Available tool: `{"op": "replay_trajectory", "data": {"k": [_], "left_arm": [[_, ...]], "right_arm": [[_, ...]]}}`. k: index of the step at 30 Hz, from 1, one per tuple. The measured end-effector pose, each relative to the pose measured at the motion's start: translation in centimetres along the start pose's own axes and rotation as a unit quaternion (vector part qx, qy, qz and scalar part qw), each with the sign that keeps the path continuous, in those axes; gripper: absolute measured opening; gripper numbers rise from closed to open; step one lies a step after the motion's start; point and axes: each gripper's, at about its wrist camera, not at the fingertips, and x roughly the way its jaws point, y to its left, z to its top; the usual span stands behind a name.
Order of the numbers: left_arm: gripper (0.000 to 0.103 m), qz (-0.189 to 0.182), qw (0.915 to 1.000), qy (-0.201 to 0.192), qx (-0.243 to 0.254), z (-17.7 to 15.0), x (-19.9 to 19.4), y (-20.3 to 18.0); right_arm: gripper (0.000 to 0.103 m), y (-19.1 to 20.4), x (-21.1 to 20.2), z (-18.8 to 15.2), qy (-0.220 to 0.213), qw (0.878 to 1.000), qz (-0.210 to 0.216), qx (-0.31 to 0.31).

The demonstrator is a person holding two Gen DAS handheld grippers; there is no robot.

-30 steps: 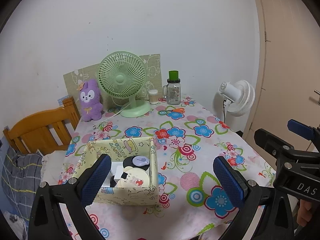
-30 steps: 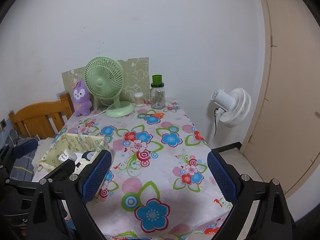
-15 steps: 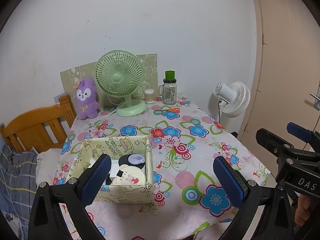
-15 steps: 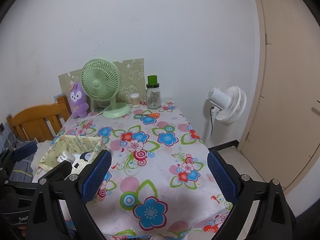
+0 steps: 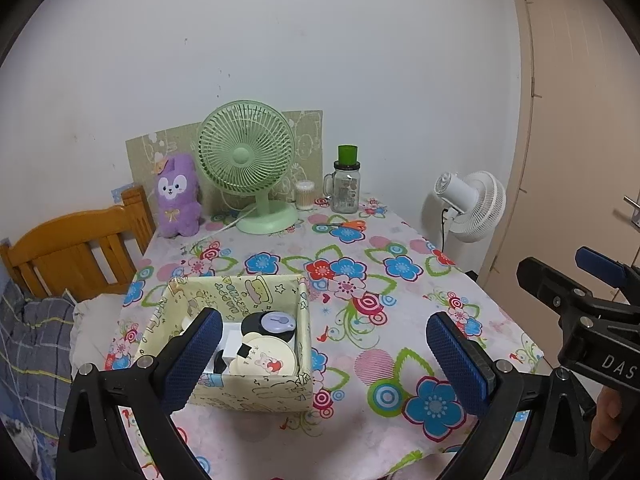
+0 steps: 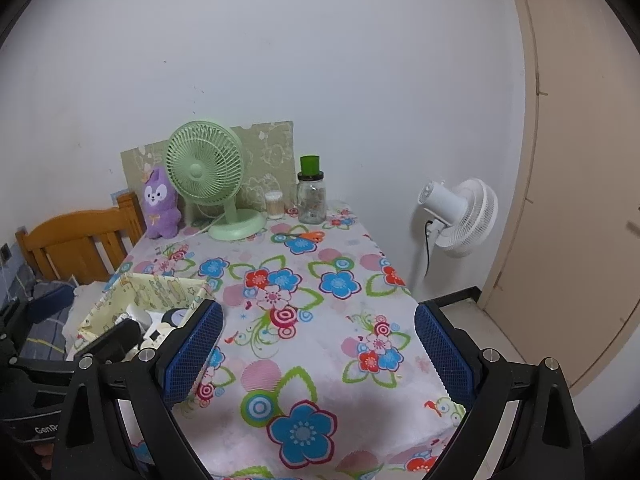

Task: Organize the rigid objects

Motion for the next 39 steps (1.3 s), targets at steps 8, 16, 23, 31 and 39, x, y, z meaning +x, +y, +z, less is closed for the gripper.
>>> {"op": "replay_trajectory", "data": {"k": [8, 16, 23, 31, 39], "left_arm": [[0.103, 0.001, 1.0000, 0.001, -0.004, 0.1, 0.2, 0.4], [0.103, 0.000, 1.0000, 0.004, -0.002, 0.0, 0.4, 0.7], [0.103, 0.004, 1.0000, 0.007, -0.004, 0.0, 0.9, 1.0], [0.103, 0.005, 0.9999, 0.009, -0.004, 0.0, 1.0, 0.9], [0.103, 0.002, 0.9999, 0.012, -0.005, 0.0, 1.2, 1.1]], "right_arm": [[0.099, 0.4, 0.2, 0.2, -0.003, 1.000, -0.002, -0.005], [0.101, 0.8, 0.3, 0.1, -0.004, 1.000, -0.004, -0.010], [0.102, 1.0, 0.7, 0.1, -0.002, 1.000, -0.006, -0.015], [0.102, 1.0, 0.9, 0.1, -0.001, 1.000, -0.005, -0.015], [0.102, 1.0, 1.2, 0.1, 0.001, 1.000, -0.006, -0.013]]}}
